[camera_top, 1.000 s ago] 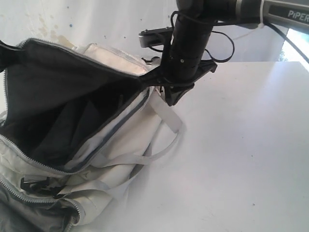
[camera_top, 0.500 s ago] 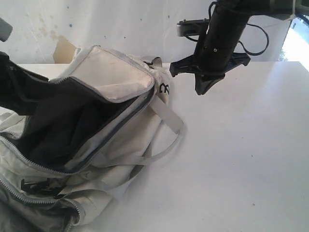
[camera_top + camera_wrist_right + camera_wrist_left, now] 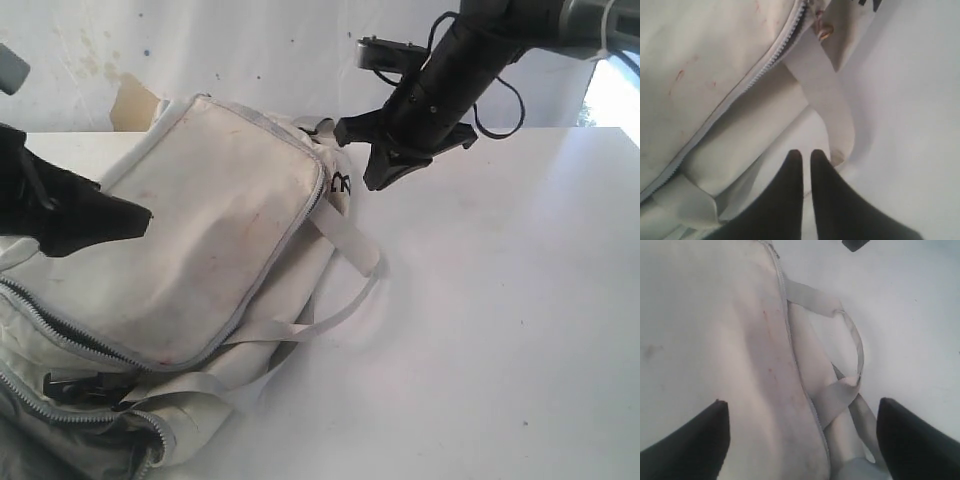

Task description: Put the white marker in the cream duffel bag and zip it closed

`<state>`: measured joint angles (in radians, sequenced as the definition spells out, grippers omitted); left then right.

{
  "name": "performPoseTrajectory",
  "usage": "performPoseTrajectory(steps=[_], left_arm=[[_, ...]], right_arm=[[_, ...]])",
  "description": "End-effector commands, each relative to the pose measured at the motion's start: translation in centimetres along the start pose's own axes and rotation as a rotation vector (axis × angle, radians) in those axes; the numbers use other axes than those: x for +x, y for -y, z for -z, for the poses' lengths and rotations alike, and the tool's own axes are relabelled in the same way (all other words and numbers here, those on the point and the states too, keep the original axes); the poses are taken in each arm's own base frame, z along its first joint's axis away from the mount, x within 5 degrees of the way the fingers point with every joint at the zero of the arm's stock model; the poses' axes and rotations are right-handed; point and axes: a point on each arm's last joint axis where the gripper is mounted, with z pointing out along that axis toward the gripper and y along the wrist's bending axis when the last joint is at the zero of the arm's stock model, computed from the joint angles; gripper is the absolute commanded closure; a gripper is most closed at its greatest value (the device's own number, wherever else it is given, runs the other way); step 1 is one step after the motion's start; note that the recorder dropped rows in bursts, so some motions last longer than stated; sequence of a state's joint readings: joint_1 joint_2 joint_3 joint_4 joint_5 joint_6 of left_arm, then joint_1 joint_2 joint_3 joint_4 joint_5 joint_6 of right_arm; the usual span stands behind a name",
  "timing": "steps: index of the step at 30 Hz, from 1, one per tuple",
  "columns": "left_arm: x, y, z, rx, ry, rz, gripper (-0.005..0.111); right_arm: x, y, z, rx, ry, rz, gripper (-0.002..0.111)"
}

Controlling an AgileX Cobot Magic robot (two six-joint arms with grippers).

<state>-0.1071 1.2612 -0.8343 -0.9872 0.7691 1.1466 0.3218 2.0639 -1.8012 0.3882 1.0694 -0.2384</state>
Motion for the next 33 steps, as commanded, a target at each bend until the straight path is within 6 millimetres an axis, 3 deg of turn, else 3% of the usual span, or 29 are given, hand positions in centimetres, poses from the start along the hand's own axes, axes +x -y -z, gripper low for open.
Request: performPoseTrajectory(steps=[1, 4, 9, 13, 17, 18, 19, 21, 24, 27, 29, 33], left_arm=[[0.1, -0.6, 0.2, -0.078, -0.023, 0.185, 0.008], [-0.2, -1.3, 0.6, -0.160, -0.039, 0.305, 0.009], [-3.1, -1.7, 2.3, -0.232, 0.019, 0.482, 0.010], [-4.2, -1.7, 2.2, -0.173, -0.089, 0.577, 0.016], [-1.9, -2.6, 2.6, -0.350, -0.311, 0.677, 0.017], [-1.4, -2.9, 2.9, -0.412, -0.350, 0.688, 0.016], [-1.2, -2.9, 3.1, -0.425, -0.379, 0.718, 0.013], [-0.8, -2.3, 2.9, -0.377, -0.437, 0.764, 0.009], [-0.2, -2.3, 2.9, -0.386, -0.526, 0.789, 0.007], [0.4, -3.3, 3.1, -0.517, -0.559, 0.784, 0.007], [0.6, -3.8, 3.3, -0.575, -0.569, 0.776, 0.007], [1.5, -3.2, 2.1, -0.477, -0.586, 0.843, 0.007]], right_arm=[[-0.4, 1.8, -0.5, -0.018, 0.043, 0.006, 0.087], [-0.6, 2.7, -1.3, -0.080, 0.064, 0.018, 0.075], [-1.7, 4.8, -2.8, -0.241, 0.188, -0.107, 0.074], [-2.3, 5.4, -5.1, -0.240, 0.266, 0.170, 0.074], [-2.4, 5.8, -4.9, -0.263, 0.253, 0.021, 0.071], [-2.6, 5.8, -4.5, -0.269, 0.255, 0.029, 0.065], [-3.0, 5.6, -3.8, -0.269, 0.265, 0.059, 0.049], [-4.0, 5.3, -2.7, -0.266, 0.302, 0.071, 0.035], [-5.1, 5.0, -1.6, -0.257, 0.350, 0.076, 0.034], [-5.8, 5.2, -1.7, -0.254, 0.363, 0.055, 0.034], [-6.0, 5.3, -2.5, -0.258, 0.360, 0.050, 0.034], [-6.2, 5.2, -5.1, -0.243, 0.360, 0.117, 0.034]])
